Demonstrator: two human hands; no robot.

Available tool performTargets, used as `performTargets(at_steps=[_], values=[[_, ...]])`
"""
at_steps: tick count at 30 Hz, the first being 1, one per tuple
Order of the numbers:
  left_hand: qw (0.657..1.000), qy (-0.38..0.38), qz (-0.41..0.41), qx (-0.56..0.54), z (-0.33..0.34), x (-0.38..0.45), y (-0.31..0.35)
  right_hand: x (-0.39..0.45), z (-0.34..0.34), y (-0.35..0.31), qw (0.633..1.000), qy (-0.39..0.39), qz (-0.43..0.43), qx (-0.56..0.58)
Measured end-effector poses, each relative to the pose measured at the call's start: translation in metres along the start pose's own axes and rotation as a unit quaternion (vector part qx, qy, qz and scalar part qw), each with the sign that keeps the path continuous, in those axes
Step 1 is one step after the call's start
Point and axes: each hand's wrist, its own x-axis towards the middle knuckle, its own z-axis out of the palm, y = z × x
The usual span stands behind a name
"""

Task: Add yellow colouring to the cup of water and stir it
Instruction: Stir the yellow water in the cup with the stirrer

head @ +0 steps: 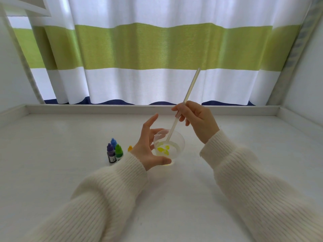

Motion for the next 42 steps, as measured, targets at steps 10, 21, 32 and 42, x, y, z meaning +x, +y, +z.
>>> performTargets(at_steps=[10,21,32,42], values=[[1.0,-0.01,0.005,0.018,0.001,-0.003,0.001,-0.001,-0.002,-0.001,1.0,0.006,-0.015,-0.021],[1.0,-0.027,-0.002,0.003,0.0,-0.003,0.001,-0.002,-0.001,-0.001,1.0,0.015,-0.021,-0.013],[0.996,-0.054,-0.039,-0.06,-0.003,0.006,-0.012,-0.006,0.003,-0.003,0.999,0.004,-0.025,-0.04],[0.99,-0.095,-0.064,-0.087,-0.005,0.013,-0.015,-0.008,0.015,-0.002,0.997,-0.02,-0.023,-0.071]])
